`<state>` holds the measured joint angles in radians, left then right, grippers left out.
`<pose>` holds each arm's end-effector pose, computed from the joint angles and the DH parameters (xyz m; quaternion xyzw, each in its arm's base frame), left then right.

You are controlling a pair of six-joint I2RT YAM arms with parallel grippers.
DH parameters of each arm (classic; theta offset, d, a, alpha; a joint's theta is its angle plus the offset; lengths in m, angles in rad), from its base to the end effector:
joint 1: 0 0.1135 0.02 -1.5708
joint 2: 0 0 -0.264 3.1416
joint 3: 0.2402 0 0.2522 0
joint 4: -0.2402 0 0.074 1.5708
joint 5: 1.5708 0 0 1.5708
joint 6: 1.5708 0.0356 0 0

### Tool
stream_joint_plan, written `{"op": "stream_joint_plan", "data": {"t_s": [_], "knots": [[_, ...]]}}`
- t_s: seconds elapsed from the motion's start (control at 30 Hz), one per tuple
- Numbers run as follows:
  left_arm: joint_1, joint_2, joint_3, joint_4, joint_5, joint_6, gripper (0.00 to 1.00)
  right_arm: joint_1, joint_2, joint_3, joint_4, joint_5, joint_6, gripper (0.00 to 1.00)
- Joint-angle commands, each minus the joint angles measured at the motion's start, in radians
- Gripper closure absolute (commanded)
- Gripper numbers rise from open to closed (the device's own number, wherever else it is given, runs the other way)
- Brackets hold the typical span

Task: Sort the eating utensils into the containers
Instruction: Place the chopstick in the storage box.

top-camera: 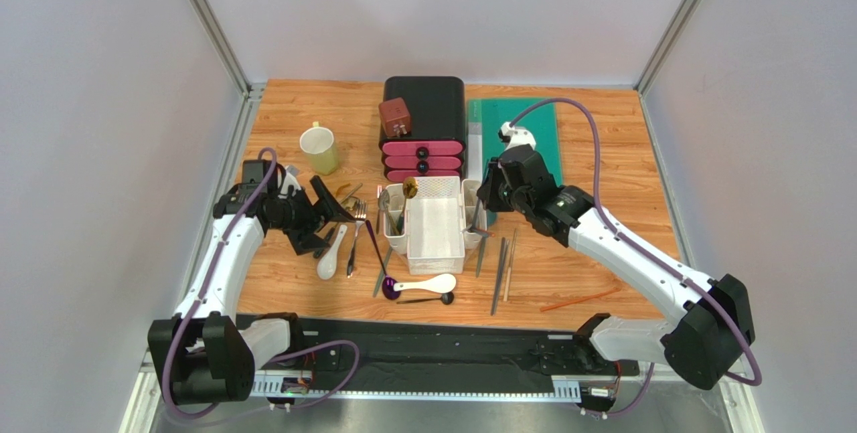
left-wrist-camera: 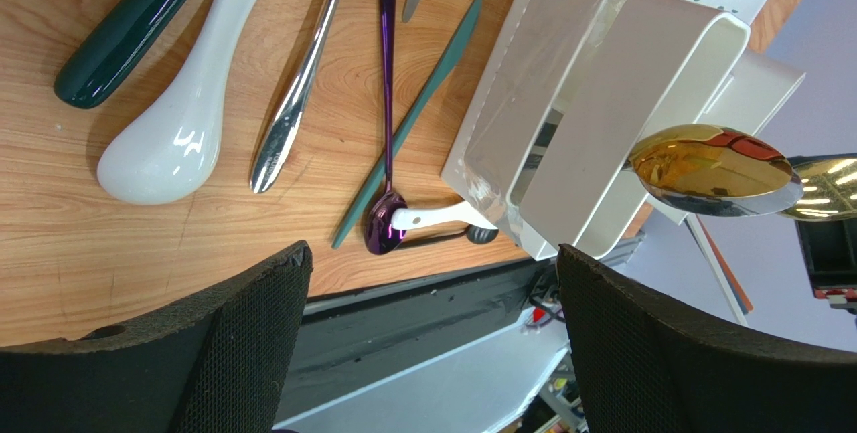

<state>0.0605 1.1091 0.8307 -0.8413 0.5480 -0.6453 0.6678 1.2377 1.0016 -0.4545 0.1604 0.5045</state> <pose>0.2007 -0.0064 0.2463 -0.2675 0.9014 -0.3146 0.1301 0.2155 0.1627 0.2945 -0.0395 0.9016 0.1745 0.3939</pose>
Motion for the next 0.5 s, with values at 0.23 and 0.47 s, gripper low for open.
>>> {"op": "stream_joint_plan", "data": {"t_s": [0.23, 0.47], "knots": [[-0.002, -0.023, 0.008, -0.010, 0.009, 0.029, 0.04, 0.085, -0.064, -0.054, 0.043, 0.111, 0.065, 0.80], [-0.004, -0.026, -0.010, 0.005, 0.018, 0.024, 0.05, 0.095, -0.118, -0.049, -0.010, 0.169, 0.086, 0.41]]}}
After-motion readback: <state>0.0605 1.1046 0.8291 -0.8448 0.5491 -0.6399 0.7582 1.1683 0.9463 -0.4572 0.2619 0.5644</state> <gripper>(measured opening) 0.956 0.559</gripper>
